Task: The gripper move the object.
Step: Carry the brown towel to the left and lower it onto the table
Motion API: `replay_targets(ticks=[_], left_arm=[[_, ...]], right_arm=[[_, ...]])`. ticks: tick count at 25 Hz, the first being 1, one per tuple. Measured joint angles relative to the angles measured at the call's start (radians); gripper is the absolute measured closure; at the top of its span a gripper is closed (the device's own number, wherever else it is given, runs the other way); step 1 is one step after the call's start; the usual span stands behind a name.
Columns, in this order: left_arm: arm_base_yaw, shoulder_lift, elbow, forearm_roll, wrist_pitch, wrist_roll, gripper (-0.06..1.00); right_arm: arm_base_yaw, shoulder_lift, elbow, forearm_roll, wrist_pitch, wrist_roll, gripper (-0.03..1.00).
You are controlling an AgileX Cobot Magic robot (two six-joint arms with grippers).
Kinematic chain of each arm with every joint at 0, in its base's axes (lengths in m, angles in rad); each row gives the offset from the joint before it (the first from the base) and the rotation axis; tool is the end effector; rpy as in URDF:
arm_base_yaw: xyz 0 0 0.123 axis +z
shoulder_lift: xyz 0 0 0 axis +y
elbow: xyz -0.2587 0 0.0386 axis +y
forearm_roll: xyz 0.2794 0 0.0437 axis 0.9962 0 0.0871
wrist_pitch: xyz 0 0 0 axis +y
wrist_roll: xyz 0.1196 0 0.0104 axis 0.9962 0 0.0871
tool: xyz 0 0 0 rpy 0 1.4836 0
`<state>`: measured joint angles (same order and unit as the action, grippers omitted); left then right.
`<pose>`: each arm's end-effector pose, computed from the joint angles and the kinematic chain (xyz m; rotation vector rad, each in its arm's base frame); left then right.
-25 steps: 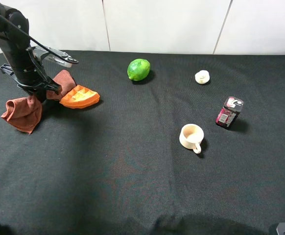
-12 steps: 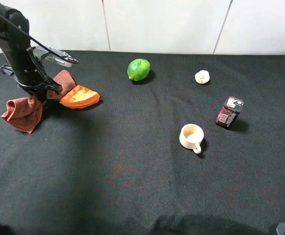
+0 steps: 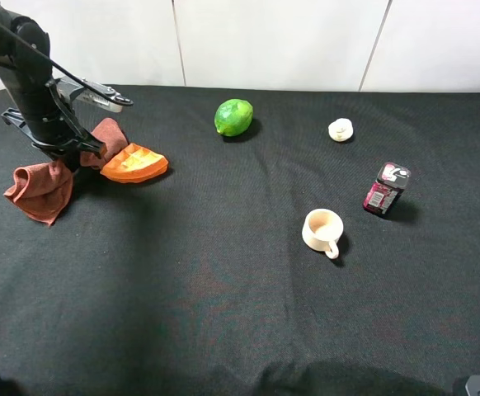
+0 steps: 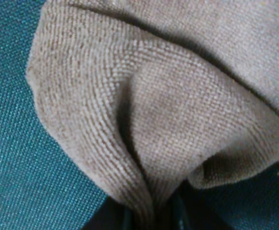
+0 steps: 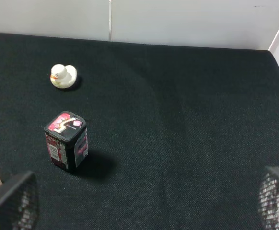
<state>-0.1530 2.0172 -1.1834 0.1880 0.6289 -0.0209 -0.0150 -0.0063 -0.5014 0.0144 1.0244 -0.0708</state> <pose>0.3882 -0.0465 0.0453 0.3998 2.9054 0.1585 0.0731 0.0004 0.2840 -0.0562 1.9996 -0.0380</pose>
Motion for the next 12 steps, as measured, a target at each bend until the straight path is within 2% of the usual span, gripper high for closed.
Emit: replay_targets(ticks=[12], left_arm=[[0.000, 0.000, 0.000, 0.000, -0.006, -0.001, 0.77]], right_arm=[[0.000, 0.000, 0.000, 0.000, 0.000, 0.000, 0.27]])
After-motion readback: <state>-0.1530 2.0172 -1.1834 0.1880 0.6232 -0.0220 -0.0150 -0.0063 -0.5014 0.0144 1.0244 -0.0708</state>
